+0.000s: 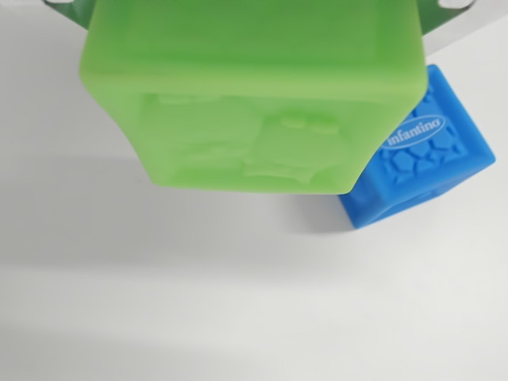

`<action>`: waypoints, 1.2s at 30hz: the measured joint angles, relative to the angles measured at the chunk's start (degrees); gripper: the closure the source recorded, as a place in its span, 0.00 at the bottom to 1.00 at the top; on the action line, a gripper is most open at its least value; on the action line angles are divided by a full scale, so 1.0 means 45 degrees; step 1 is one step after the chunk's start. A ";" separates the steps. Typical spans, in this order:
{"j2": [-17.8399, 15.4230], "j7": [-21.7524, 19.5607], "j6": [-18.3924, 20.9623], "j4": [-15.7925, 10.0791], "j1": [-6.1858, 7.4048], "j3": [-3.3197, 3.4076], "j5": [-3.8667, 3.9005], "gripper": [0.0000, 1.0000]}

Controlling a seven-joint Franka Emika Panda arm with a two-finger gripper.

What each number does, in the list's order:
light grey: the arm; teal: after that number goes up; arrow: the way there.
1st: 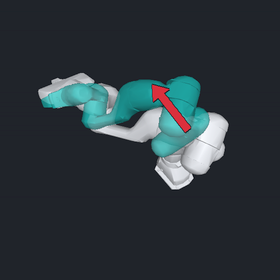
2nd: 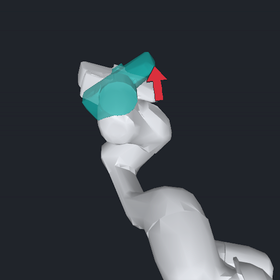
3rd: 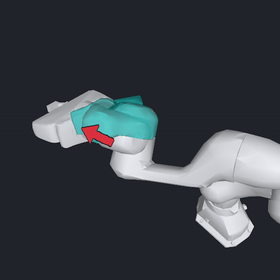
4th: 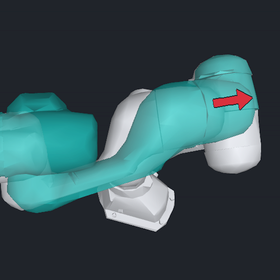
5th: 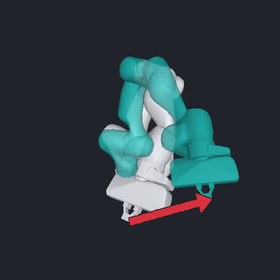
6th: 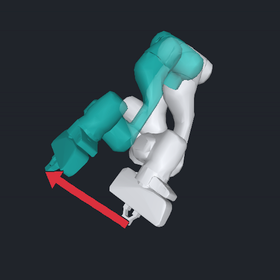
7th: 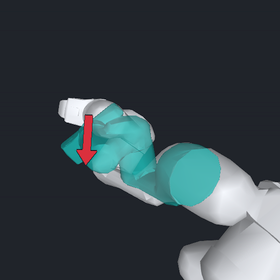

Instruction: Stack cube

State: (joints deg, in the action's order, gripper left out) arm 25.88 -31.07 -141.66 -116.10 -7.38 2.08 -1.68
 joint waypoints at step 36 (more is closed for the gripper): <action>-0.1097 0.2223 -0.0174 -0.1271 0.0470 -0.0559 0.0369 1.00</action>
State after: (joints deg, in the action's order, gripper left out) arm 20.95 -21.07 -142.44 -121.81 -5.26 -0.44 -0.02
